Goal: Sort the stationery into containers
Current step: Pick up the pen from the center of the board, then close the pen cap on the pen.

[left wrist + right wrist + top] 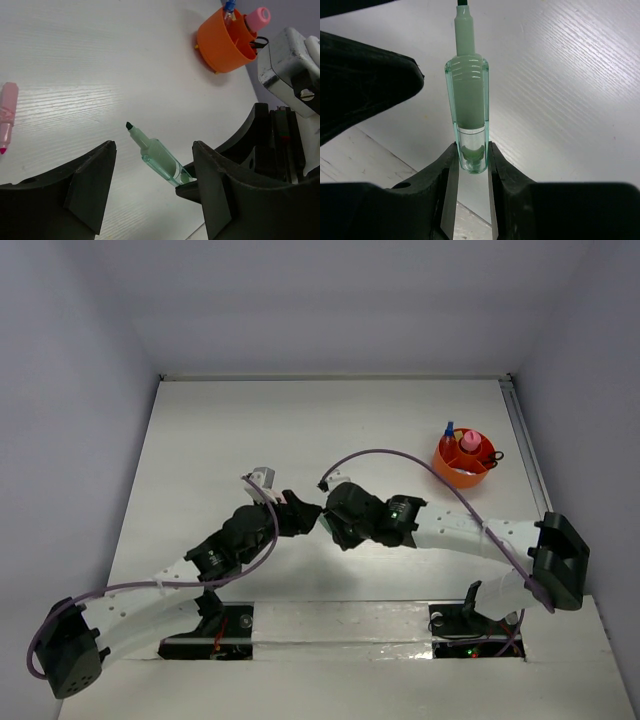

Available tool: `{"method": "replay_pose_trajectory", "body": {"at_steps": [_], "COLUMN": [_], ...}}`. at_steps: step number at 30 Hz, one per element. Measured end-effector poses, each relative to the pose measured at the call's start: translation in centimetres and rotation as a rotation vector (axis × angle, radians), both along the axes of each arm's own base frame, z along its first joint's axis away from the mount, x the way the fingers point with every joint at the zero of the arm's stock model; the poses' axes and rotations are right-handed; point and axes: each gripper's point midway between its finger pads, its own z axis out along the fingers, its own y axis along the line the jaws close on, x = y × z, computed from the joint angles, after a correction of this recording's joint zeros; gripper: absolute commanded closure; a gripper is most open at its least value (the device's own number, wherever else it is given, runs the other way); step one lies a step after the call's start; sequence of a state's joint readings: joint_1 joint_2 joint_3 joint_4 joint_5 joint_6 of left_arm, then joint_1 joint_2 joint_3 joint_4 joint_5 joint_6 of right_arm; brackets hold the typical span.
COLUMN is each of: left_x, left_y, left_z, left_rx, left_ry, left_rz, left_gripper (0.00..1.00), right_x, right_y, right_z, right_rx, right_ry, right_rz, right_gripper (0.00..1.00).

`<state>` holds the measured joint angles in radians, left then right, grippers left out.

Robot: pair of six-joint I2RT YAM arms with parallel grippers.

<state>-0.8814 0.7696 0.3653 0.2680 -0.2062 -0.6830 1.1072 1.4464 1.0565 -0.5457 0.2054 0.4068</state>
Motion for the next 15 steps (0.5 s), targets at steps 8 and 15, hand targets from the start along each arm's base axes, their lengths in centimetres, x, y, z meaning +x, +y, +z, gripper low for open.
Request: {"method": "replay_pose_trajectory", "body": {"at_steps": [8,15], "left_x": [0.4,1.1], "left_y": [-0.8,-1.3], "left_z": [0.4,-0.5], "left_rx": [-0.102,-0.099], "left_ry": [0.013,0.029], "left_rz": [0.016,0.032], "left_gripper": [0.47,0.61], "right_x": [0.0,0.2], "right_y": [0.3,0.6], "right_z": [1.2,2.2], "right_rx": [0.052,0.100], "right_ry": [-0.022,-0.045], "right_rz": [0.001,0.002], "right_gripper": [0.98,1.00]}}
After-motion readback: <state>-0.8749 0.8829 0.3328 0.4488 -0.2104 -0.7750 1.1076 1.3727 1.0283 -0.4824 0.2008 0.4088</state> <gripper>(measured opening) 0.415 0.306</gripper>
